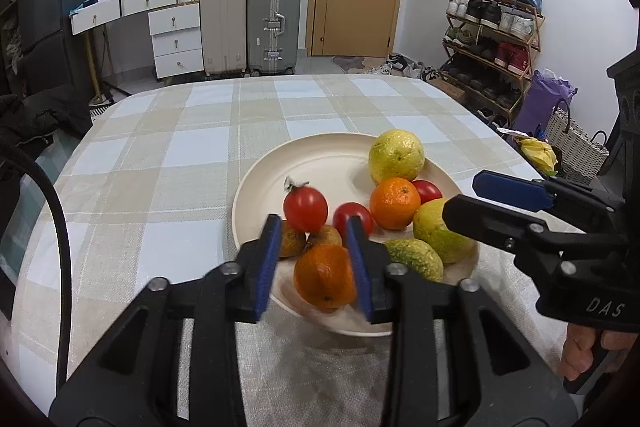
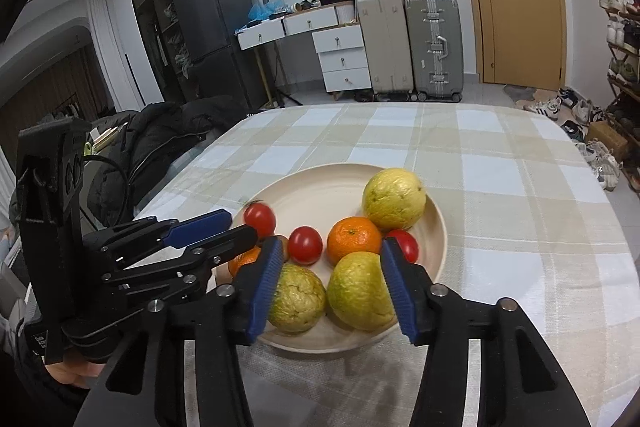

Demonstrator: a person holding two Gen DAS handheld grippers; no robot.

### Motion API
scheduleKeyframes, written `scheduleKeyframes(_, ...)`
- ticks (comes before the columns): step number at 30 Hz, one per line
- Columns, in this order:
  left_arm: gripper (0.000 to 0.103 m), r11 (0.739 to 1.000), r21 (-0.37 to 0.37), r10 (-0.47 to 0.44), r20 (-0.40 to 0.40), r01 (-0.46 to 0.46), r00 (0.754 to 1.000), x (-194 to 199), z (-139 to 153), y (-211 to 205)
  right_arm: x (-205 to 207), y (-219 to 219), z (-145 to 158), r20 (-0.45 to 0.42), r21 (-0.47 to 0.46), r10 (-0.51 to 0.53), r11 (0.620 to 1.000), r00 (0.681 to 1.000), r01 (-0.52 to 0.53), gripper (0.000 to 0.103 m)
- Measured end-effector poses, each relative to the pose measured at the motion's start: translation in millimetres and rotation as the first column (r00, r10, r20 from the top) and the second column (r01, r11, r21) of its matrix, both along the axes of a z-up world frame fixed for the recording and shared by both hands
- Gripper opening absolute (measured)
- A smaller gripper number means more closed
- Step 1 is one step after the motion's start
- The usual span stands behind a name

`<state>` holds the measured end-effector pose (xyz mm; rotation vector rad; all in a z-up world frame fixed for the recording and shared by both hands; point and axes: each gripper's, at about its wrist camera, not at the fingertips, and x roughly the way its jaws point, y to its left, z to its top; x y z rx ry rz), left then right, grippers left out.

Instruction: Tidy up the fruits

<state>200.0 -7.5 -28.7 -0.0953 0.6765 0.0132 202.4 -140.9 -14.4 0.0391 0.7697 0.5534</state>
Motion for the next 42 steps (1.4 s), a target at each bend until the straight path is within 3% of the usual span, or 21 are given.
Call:
scheduleKeyframes(1, 0.047, 1.0, 0.0, 0.001, 0.011, -0.001, 1.0, -2.9, 1.6, -0.5, -1.7, -1.3, 0.9, 0.01, -0.003, -0.004, 1.0, 1.0, 0.004, 0.073)
scheduleKeyframes(2, 0.052, 1.0, 0.002, 0.004, 0.019, -0.005, 1.0, -5.5, 3.3, -0.2, -3.4, -2.7, 1.8, 0.022, -0.003, -0.009, 1.0, 1.0, 0.009, 0.078)
scheduleKeyframes(4, 0.073, 1.0, 0.0, 0.007, 0.042, -0.007, 0.999, -12.6, 7.4, -0.5, -7.5, -6.6, 4.1, 0.045, 0.002, -0.02, 1.0, 0.999, 0.02, 0.091)
scheduleKeyframes(7, 0.087, 1.0, -0.004, 0.022, 0.072, -0.022, 0.997, -24.8, 13.8, 1.2, -11.4, -14.1, 5.1, 0.052, 0.029, -0.031, 0.999, 0.998, 0.029, 0.101)
scheduleKeyframes(11, 0.101, 0.999, -0.012, 0.031, 0.108, -0.029, 0.994, -42.6, 21.4, 4.3, -16.7, -22.2, 6.1, 0.072, 0.058, -0.031, 0.998, 0.997, 0.027, 0.103)
scheduleKeyframes(28, 0.102, 0.998, 0.0, 0.056, 0.195, -0.057, 0.979, -95.5, 24.7, 7.6, -55.9, -38.8, 9.0, 0.205, 0.071, -0.014, 0.997, 0.979, -0.001, 0.103)
scheduleKeyframes(42, 0.102, 0.998, 0.023, 0.057, 0.224, -0.063, 0.973, -102.0, 24.7, 3.9, -66.6, -38.6, 12.0, 0.266, 0.076, 0.002, 0.997, 0.964, -0.023, 0.103)
